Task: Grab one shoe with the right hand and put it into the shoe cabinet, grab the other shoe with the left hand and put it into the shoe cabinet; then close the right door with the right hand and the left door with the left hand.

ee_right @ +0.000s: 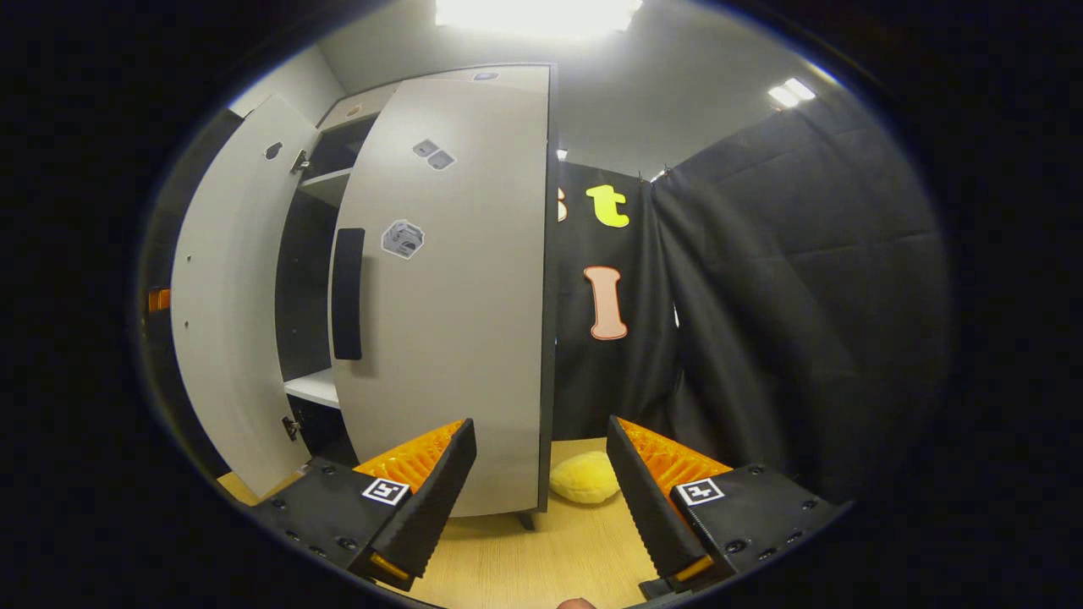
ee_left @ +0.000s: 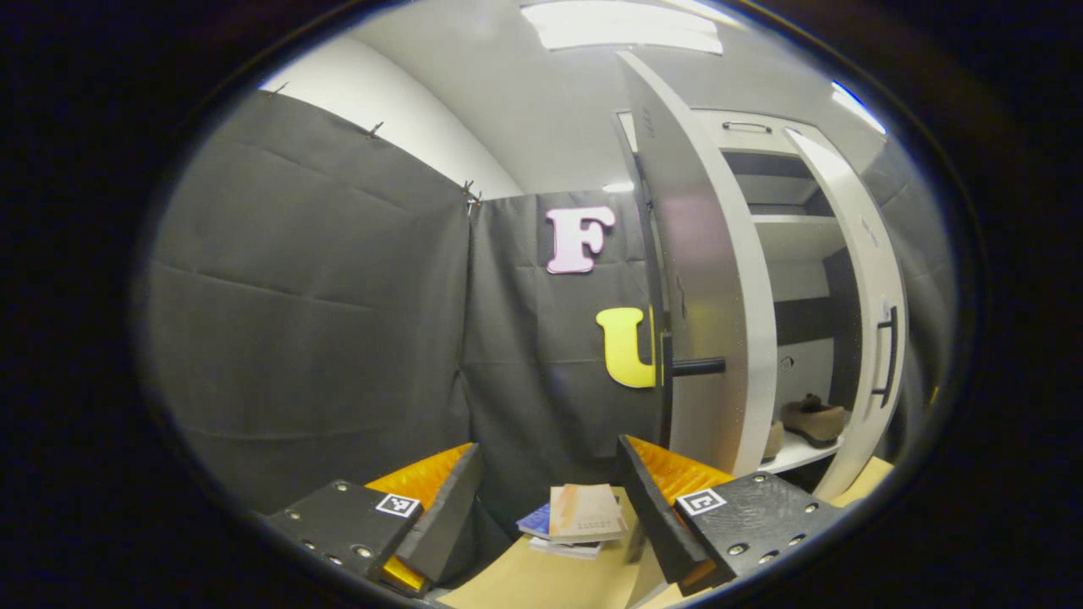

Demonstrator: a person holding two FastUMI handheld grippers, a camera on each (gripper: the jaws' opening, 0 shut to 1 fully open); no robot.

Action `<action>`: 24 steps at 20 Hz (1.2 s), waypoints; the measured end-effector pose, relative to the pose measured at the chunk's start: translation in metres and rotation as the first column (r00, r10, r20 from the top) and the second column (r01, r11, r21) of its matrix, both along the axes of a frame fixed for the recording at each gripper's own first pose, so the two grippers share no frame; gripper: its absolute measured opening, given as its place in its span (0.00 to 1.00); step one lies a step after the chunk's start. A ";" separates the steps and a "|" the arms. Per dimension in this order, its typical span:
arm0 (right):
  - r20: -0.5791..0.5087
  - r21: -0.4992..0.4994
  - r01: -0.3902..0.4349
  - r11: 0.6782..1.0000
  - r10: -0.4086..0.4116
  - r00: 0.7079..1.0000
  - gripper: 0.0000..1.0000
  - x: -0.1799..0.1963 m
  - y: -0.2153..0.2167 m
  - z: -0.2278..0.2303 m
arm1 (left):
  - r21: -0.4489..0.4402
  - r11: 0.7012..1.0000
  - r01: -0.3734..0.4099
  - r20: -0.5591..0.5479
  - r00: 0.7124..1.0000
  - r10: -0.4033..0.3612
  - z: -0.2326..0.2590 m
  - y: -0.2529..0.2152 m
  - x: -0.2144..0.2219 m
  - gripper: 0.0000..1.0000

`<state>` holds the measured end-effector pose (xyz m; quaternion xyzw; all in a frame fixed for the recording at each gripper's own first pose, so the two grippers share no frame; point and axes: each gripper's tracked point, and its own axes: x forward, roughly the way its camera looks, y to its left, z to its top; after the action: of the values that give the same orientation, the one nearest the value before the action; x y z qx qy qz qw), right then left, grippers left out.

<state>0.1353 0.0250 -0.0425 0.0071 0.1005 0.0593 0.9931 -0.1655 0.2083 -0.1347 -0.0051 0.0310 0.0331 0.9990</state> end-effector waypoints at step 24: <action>-0.027 -0.020 -0.012 1.000 0.012 1.000 0.98 -0.019 0.002 -0.009 | -0.059 0.957 0.284 0.049 0.958 -0.282 0.002 -0.230 0.030 1.00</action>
<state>0.1167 0.0270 -0.0514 -0.0028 0.1143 0.0640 0.9914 -0.1353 -0.0213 -0.1325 -0.0338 0.0125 -0.1113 0.9931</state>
